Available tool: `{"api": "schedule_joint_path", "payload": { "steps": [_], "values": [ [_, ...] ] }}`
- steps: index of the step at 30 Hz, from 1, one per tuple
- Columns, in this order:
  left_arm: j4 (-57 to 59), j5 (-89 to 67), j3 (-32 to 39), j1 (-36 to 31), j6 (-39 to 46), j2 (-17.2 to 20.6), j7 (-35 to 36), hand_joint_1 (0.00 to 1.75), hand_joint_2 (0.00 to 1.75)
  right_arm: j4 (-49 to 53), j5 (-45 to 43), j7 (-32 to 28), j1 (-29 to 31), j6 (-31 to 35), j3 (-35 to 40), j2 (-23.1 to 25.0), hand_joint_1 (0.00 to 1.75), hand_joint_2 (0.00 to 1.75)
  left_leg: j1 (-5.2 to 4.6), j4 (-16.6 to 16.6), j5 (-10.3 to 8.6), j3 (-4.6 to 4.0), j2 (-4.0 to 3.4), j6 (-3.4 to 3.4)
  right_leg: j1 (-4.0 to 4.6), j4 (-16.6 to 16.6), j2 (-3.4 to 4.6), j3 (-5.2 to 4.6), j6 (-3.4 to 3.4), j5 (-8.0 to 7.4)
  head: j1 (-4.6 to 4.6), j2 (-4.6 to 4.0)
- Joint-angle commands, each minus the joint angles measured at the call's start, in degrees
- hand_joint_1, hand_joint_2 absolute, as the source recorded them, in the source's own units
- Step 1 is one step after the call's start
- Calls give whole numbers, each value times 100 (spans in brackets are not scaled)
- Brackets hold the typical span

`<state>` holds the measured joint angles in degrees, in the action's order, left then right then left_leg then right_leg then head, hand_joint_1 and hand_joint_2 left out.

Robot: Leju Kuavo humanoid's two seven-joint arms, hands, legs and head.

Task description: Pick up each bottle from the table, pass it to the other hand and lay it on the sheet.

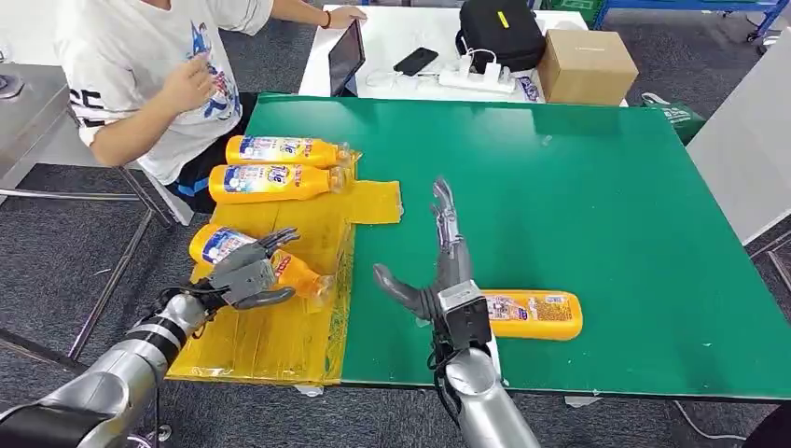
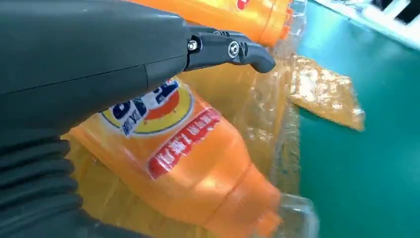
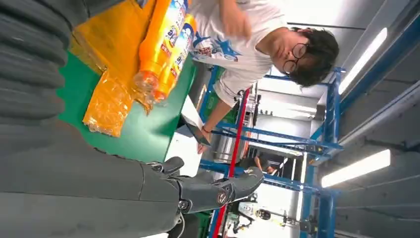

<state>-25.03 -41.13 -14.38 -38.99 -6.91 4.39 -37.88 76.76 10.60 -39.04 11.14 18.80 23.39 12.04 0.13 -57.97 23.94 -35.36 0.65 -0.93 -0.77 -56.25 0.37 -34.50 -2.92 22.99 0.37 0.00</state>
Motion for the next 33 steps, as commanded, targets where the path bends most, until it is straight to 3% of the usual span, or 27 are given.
{"api": "schedule_joint_path", "payload": {
  "steps": [1, 3, 4, 8, 9, 10, 12, 16, 23, 26, 33],
  "values": [
    [-350, 778, 810, 442, 484, -424, 57, 0, 0, -438, 52, 51, 201, 9, 11, 9, 0, 175, 1, 6, 3, 13, -10, 2, 3, 9, 2, 11, 6, 0, 0, 0],
    [-447, 960, 1016, 472, 748, -466, 27, 0, 0, -435, 70, 60, 204, 14, 11, 6, 0, 175, 5, 2, 5, 9, -10, 3, 7, 7, 1, 6, 8, 2, 2, 0],
    [-646, 1175, 1425, 471, 1543, -631, -16, 0, 175, -428, 182, 93, 194, 99, 24, 25, 0, 175, 2, 3, 3, 5, -7, 2, 4, 6, 0, 1, 6, 1, 2, 0],
    [-1715, 1589, 2114, 437, 3565, -957, -212, 0, 175, -510, 940, 543, 290, 196, 354, -244, 0, 175, 10, -8, 7, -5, -1, 3, 12, 2, -9, -2, 9, 4, 0, 0],
    [-1760, 1656, 2156, 408, 3604, -955, -201, 0, 175, -512, 974, 558, 296, 216, 334, -288, 0, 175, 13, -13, 6, -20, -2, 2, 14, 0, -11, -17, 7, 2, 2, 0],
    [-2455, 1902, 2154, 632, 4148, -980, -212, 0, 175, -552, 1448, 1008, 380, 203, 424, -537, 0, 175, 11, -9, 2, -26, -4, 2, 13, 2, -10, -27, 6, -1, 0, 0],
    [-2911, 2223, 2095, 832, 4393, -913, -212, 0, 175, -552, 1916, 1475, 423, 147, 372, -827, 0, 175, 8, -3, 3, -23, -5, 1, 10, 7, -9, -24, 4, 0, 2, 0],
    [-3565, 2875, 2405, 1372, 4012, -1000, -212, 0, 175, -288, 2688, 2382, 203, -277, 174, -1515, 0, 175, 4, 4, 5, -13, -9, -2, 6, 15, -4, -13, 1, 0, 2, 0],
    [-3809, 3057, 2268, 2023, 2940, -1160, 234, 0, 175, 294, 2937, 2910, -511, -975, -314, -2307, 0, 175, 0, 7, 12, -5, 10, -2, 4, 29, -24, 1, 2, 12, -2, 0],
    [-3858, 2969, 2151, 2127, 2789, -1216, 243, 0, 175, 612, 2870, 2969, -810, -1275, -440, -2443, 0, 175, -2, -1, 16, -19, 16, -3, 2, 22, -26, -9, 2, 15, 2, 0],
    [-3718, 2746, 2030, 2001, 2755, -1174, 223, 0, 175, 590, 2913, 2949, -753, -1380, -311, -2380, 0, 175, -1, -5, 21, -35, -6, -7, 4, 13, -7, -35, 6, 8, -2, 0]
  ]
}}
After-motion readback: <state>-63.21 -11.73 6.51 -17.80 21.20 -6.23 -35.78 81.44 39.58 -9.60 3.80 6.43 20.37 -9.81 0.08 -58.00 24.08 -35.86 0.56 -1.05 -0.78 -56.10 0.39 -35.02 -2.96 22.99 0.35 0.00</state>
